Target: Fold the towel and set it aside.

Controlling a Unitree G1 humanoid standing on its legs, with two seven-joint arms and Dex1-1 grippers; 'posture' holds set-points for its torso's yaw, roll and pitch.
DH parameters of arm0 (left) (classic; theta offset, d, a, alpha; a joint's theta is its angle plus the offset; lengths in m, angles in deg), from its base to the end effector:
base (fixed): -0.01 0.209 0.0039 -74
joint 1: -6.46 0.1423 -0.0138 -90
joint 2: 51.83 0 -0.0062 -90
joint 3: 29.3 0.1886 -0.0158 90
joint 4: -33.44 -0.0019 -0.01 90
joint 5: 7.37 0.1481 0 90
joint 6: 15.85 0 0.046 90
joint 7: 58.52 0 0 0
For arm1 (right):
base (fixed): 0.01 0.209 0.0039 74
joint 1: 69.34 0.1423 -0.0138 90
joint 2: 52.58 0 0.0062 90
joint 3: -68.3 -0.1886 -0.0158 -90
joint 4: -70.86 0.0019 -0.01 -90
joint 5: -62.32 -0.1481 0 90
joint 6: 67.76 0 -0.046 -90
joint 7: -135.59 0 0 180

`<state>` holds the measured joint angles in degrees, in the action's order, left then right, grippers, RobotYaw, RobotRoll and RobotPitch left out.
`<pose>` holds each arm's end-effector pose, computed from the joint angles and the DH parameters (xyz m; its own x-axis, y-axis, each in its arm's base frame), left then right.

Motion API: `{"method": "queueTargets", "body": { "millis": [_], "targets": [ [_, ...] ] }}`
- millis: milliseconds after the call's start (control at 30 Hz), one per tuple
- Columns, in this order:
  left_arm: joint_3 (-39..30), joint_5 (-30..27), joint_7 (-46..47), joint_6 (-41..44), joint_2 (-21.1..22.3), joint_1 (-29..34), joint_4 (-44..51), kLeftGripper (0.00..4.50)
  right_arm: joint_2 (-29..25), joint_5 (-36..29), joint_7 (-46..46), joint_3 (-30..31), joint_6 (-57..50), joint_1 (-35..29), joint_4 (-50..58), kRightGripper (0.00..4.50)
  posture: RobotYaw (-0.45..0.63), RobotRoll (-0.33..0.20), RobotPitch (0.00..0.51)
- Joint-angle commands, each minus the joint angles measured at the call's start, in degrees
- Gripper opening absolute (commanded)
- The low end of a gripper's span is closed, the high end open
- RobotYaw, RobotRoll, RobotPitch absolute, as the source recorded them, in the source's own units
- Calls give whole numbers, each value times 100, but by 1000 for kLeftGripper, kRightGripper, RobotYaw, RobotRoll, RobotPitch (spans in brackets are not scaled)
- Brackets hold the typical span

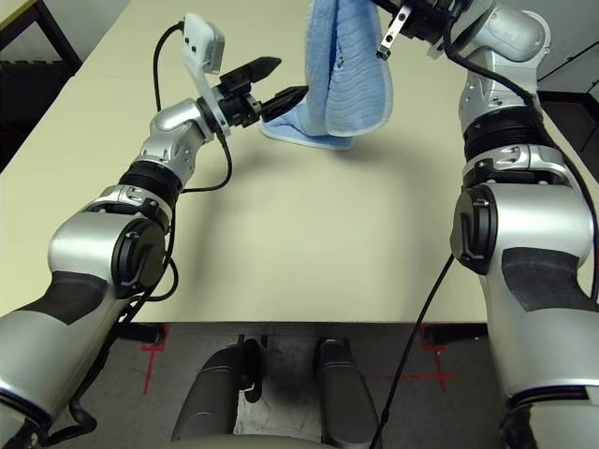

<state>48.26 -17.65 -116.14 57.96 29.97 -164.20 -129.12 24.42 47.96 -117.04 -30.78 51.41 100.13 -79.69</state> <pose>0.3958 0.1085 0.2503 0.3922 -0.8627 0.3192 0.8446 0.4752 0.2465 0.3637 -0.2279 0.3274 0.3256 0.8945 0.3064 -0.5252 0.4406 -0.7280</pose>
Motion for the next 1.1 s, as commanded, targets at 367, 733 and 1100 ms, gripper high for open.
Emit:
{"method": "queueTargets", "body": {
  "millis": [367,733,1100],
  "targets": [
    [236,20,-959,488,-139,260,113,4500,-229,396,1799,-169,490,349,-295,77,12,0,190],
    [306,-42,-1392,730,-64,504,314,4500,-307,398,2112,-184,533,482,-472,77,13,0,192],
    [457,565,736,190,322,440,-7,4500,-233,-187,-443,79,-760,-153,469,77,17,0,200]
  ]
}}
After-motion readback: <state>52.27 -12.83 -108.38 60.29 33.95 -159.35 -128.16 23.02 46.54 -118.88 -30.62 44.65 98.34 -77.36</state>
